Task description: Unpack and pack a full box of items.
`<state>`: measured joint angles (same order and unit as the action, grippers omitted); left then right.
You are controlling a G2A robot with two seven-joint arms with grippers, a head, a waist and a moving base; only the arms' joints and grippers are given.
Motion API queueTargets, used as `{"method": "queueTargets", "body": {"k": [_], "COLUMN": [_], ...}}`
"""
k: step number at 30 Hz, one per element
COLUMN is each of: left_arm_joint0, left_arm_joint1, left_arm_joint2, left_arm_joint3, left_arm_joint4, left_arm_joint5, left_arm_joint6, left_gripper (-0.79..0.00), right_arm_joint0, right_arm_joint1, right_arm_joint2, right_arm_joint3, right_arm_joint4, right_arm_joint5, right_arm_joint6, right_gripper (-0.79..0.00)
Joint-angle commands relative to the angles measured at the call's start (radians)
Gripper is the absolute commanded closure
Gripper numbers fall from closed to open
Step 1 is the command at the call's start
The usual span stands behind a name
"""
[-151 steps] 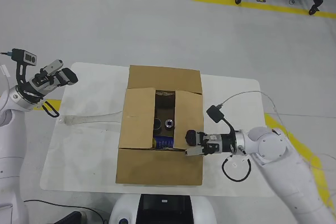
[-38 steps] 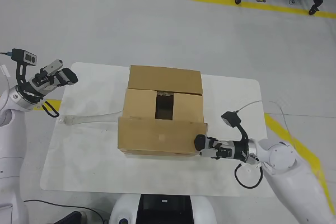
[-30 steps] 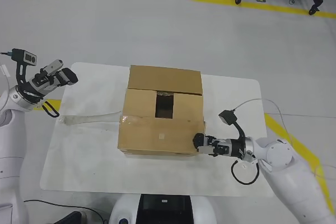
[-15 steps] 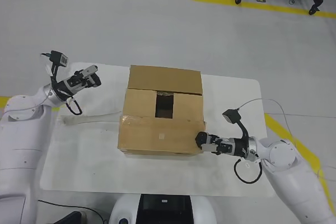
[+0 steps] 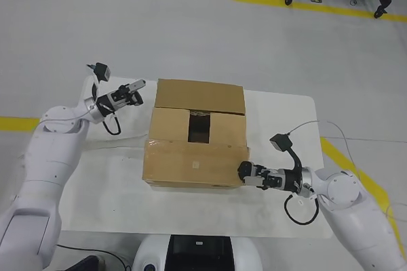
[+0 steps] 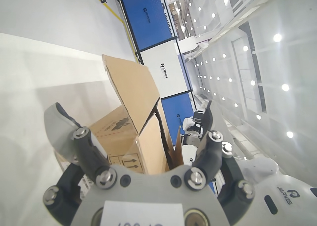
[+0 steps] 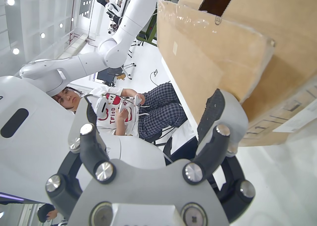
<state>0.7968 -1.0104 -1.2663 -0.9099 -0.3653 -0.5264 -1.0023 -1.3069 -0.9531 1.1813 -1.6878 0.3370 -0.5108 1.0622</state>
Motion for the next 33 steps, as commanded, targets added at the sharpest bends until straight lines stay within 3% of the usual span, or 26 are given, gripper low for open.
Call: {"method": "queueTargets", "body": {"k": [1, 22, 33], "left_arm_joint0": [-0.020, -0.039, -0.012], "left_arm_joint1": [-0.009, -0.016, -0.030], "left_arm_joint2": [0.022, 0.037, 0.063], "left_arm_joint3": [0.031, 0.054, -0.007], "left_arm_joint4": [-0.005, -0.021, 0.016], "left_arm_joint5": [-0.005, -0.003, 0.065], "left_arm_joint6": [0.005, -0.010, 0.137], "left_gripper": [-0.785, -0.785, -0.785], "right_arm_joint0": [0.001, 0.002, 0.002], "right_arm_joint1": [0.000, -0.001, -0.001], "right_arm_joint2": [-0.001, -0.001, -0.001], "right_arm_joint3": [0.002, 0.005, 0.005], "right_arm_joint4": [-0.002, -0.001, -0.001], "right_arm_joint5": [0.002, 0.004, 0.004], "right_arm_joint6": [-0.003, -0.006, -0.006], "right_gripper": [-0.785, -0.785, -0.785]}}
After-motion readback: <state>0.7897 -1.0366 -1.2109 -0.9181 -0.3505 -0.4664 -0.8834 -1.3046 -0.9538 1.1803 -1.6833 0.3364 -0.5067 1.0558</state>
